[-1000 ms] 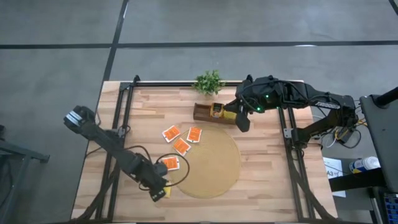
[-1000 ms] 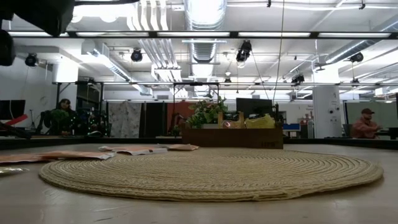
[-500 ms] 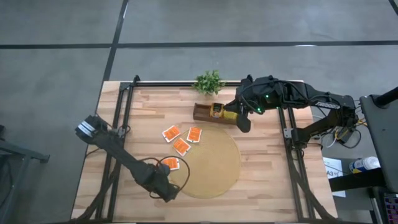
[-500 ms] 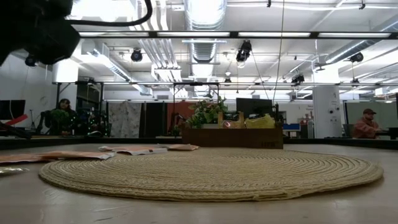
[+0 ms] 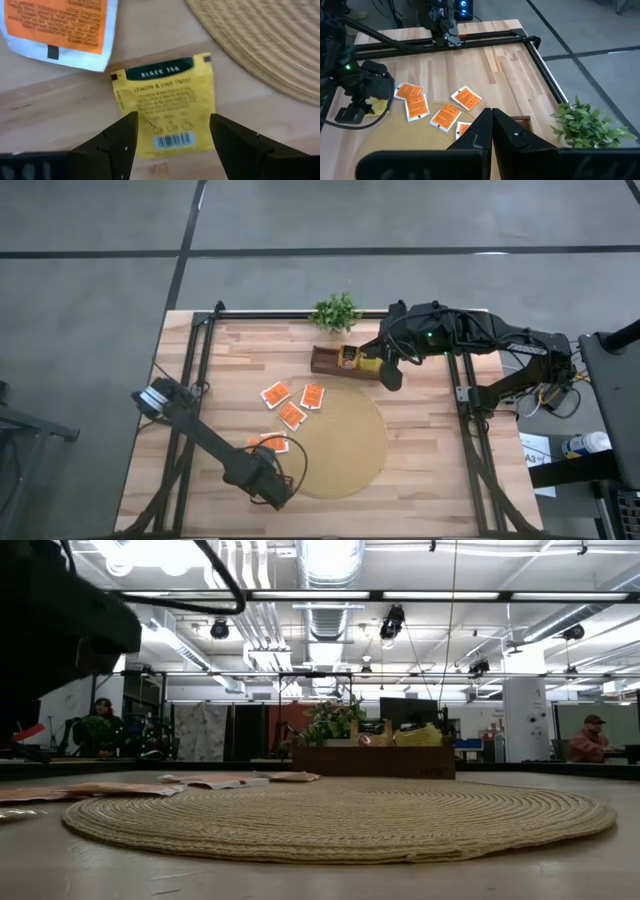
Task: Pick & Place Tea
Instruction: Put the yellow tea bag into the right section of the wooden organizer
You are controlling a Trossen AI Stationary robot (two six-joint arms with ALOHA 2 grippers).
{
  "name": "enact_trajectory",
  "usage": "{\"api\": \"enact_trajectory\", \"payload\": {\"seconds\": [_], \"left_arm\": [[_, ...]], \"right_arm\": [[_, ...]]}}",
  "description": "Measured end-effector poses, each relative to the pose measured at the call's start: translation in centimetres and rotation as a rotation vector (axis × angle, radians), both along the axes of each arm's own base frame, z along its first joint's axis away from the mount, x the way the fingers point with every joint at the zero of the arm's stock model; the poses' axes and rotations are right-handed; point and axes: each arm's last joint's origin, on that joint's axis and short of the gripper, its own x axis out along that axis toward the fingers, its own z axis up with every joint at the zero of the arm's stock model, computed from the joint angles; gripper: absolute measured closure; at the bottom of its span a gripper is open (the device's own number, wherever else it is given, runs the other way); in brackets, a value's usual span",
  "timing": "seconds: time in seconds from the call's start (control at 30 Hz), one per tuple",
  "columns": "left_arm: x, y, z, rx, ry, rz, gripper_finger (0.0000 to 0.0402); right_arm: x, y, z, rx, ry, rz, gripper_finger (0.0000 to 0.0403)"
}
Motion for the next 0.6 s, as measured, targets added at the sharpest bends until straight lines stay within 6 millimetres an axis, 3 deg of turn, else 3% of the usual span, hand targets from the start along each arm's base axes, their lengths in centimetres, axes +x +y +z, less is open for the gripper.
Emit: {"api": "enact_trajectory", "payload": {"seconds": [0.33,0.6], "left_arm": [[0.0,0.0,-1.3,0.017,0.040,0.027,0.0176],[0.0,0.0,-1.3,0.015,0.042,0.012,0.0280]], "right_arm": [[-0.1,0.0,0.1,-0.007,-0.001,0.004,0.0394],[-0.2,0.0,0.5,-0.033,-0.010,0.011,0.0394]]}}
